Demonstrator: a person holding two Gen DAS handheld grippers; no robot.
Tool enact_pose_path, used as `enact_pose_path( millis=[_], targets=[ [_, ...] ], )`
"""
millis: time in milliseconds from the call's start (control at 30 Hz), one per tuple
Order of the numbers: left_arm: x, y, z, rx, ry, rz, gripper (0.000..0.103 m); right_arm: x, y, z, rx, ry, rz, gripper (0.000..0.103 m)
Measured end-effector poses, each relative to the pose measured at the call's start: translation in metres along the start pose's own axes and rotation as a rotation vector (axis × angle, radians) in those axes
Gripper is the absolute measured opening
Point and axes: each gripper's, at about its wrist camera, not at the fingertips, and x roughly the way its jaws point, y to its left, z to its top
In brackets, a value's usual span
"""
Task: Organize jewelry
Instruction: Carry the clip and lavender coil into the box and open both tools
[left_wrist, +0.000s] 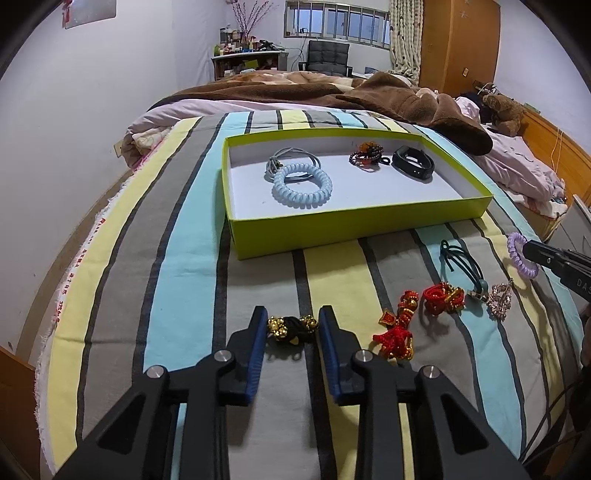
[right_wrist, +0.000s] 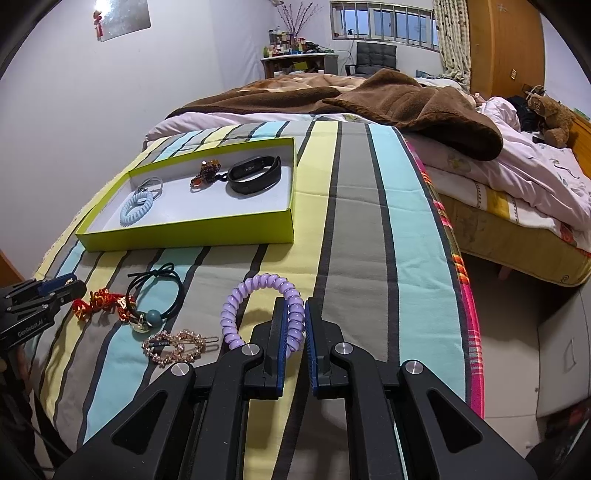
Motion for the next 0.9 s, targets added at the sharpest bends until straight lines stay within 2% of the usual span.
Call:
enact_pose_path(
  millis=[467, 900],
  targets=[
    [-0.014, 0.006, 0.004, -0.011, -0.045, 0.003, 0.026, -0.003, -0.003, 0.003, 0.019, -0.02, 0.0, 0.009],
    [-0.029, 0.006, 0.039, -0.023, -0.108, -0.043, 0.026, -0.01, 0.009, 0.029, 0.008, -0.065, 0.038, 0.009]
  ],
)
